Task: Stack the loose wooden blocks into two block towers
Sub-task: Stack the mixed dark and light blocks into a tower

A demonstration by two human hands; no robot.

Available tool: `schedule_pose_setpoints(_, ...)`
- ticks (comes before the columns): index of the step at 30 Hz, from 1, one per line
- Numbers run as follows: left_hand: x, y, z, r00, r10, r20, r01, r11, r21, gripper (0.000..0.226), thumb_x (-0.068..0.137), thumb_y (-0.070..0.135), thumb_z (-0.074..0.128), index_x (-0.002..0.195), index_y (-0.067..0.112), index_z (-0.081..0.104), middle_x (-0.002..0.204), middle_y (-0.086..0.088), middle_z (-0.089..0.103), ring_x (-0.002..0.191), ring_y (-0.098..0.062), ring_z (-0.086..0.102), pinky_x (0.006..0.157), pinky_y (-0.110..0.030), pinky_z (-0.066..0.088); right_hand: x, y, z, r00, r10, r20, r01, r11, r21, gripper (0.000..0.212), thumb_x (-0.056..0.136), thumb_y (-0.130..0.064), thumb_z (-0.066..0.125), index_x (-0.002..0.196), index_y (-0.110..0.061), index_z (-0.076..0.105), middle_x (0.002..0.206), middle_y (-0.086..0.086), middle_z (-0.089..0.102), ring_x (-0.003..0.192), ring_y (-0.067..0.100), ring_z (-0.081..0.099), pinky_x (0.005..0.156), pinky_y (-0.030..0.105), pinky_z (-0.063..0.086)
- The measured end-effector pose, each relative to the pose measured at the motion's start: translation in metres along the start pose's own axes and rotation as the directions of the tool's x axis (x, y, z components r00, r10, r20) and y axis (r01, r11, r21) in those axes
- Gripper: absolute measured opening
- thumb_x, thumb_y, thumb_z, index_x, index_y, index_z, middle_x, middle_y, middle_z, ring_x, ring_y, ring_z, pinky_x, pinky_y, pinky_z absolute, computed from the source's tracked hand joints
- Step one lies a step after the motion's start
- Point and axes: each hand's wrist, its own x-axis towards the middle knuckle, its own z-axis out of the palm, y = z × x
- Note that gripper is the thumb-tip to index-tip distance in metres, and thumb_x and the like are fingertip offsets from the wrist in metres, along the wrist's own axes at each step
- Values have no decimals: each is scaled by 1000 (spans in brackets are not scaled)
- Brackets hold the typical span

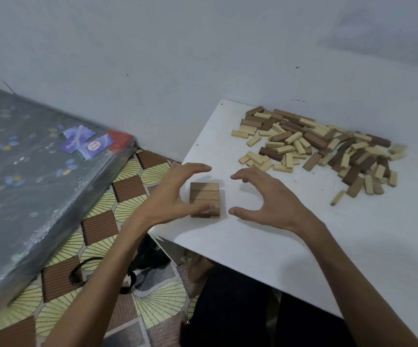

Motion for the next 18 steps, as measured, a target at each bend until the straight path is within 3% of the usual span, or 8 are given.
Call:
schedule_pose_setpoints(5, 21, 43, 6, 997, 72, 0, -71, 983, 170, 62, 82, 66, 64, 132, 30, 62, 137, 17, 60, 126, -5, 53, 105, -31, 42, -26, 10, -30, 995, 11, -100, -17, 998, -57, 45, 85, -62, 69, 121, -38, 61, 120, -24, 61, 105, 1, 58, 89, 32, 52)
schedule_pose_setpoints(10, 49, 69, 41, 997, 20, 73, -37, 968, 247, 56, 82, 73, 60, 124, 35, 64, 125, 19, 63, 109, -3, 59, 92, -34, 51, -46, 31, -52, 974, 93, -207, -123, 983, -136, 29, 91, -49, 67, 115, -32, 67, 103, -20, 67, 90, 3, 60, 79, 32, 53)
schedule_pose_setpoints(15, 99, 86, 81, 996, -31, 80, 9, 963, 268, 31, 92, 46, 72, 116, 27, 67, 119, 12, 67, 97, -9, 62, 89, -37, 53, -44, 66, -67, 935, 233, -268, -287, 941, -181, 22, 95, -35, 66, 114, -23, 69, 101, -12, 68, 96, 12, 60, 76, 33, 50)
schedule_pose_setpoints(18, 136, 90, 102, 995, -45, 94, 15, 955, 297, 26, 92, 39, 72, 117, 31, 69, 118, 11, 68, 100, -15, 62, 87, -39, 54, -34, 93, -73, 918, 277, -285, -345, 910, -230, 20, 97, -27, 64, 113, -18, 70, 107, -3, 69, 106, 19, 60, 76, 36, 51)
